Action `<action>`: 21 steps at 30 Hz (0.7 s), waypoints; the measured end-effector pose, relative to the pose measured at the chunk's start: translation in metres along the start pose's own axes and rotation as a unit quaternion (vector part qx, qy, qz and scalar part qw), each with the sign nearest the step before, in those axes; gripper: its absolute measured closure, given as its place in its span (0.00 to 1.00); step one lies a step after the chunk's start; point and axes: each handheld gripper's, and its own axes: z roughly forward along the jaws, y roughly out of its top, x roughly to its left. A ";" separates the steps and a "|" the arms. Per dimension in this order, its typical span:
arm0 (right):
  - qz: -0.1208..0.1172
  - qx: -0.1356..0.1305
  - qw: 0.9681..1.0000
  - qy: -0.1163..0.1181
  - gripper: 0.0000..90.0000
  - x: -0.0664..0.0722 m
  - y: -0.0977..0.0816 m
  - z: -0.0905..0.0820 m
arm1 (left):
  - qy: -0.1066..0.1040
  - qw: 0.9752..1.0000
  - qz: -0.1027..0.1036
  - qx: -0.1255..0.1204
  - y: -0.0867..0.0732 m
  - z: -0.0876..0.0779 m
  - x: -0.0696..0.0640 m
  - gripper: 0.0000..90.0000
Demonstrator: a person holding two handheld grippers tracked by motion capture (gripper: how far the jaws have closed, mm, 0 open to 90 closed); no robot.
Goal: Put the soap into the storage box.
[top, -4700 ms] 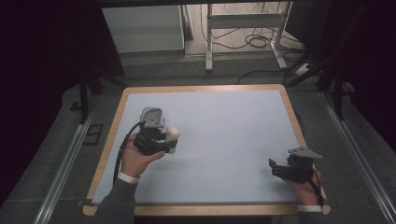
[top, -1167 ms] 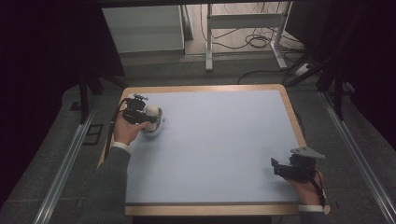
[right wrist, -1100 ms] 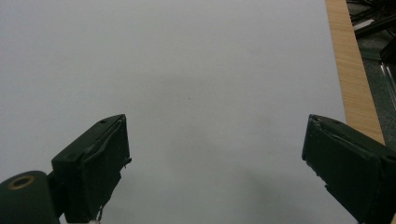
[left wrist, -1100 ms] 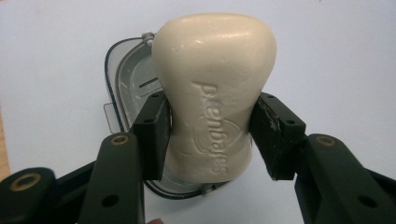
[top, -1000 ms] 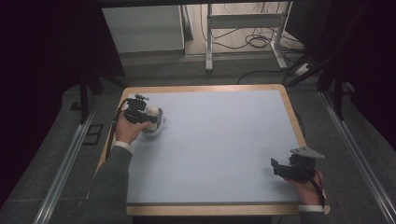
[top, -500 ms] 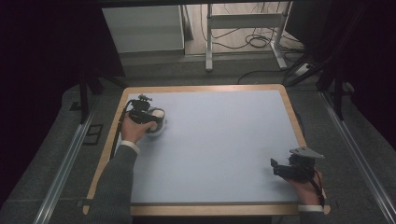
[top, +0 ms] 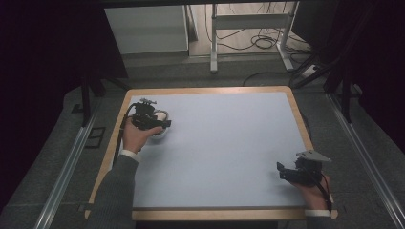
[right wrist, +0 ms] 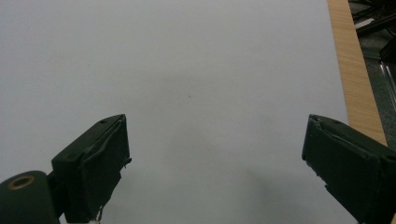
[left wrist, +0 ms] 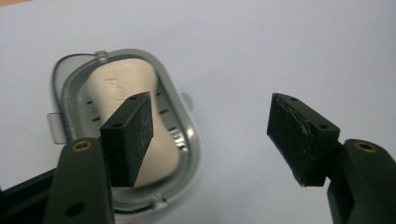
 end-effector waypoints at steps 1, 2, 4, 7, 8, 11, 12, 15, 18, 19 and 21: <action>0.000 0.000 1.000 0.000 0.08 0.000 0.000 0.000 | 0.000 1.000 0.000 0.000 0.000 0.000 0.000 0.33; -0.001 -0.001 1.000 0.000 0.08 0.000 0.000 0.000 | -0.004 1.000 0.004 -0.001 -0.002 -0.002 -0.003 0.33; -0.001 -0.003 1.000 0.000 0.08 0.001 0.000 0.000 | -0.013 1.000 0.012 -0.005 -0.008 -0.006 -0.008 0.33; -0.001 -0.003 1.000 0.000 0.08 0.001 0.000 -0.001 | -0.021 0.999 0.027 -0.011 -0.021 -0.011 -0.017 0.32; -0.001 -0.003 1.000 0.000 0.08 0.001 0.000 -0.001 | -0.021 0.999 0.027 -0.011 -0.021 -0.011 -0.017 0.32; 0.000 -0.002 1.000 -0.001 0.08 0.001 0.000 0.000 | -0.026 0.999 0.037 -0.019 -0.030 -0.012 -0.023 0.32; -0.001 -0.002 1.000 -0.003 0.08 0.000 0.000 0.000 | -0.028 0.998 0.042 -0.027 -0.033 -0.013 -0.026 0.32; 0.001 -0.003 1.000 -0.003 0.08 0.000 0.000 -0.001 | -0.034 0.997 0.051 -0.035 -0.044 -0.016 -0.035 0.33; -0.001 -0.004 1.000 -0.002 0.08 0.001 0.000 -0.001 | -0.042 0.996 0.073 -0.019 -0.061 -0.015 -0.047 0.32; -0.001 -0.004 1.000 -0.002 0.08 0.001 0.000 -0.001 | -0.042 0.996 0.073 -0.019 -0.061 -0.015 -0.047 0.32; -0.002 -0.004 1.000 -0.002 0.08 0.002 0.001 -0.001 | -0.047 0.996 0.072 -0.018 -0.070 -0.014 -0.049 0.31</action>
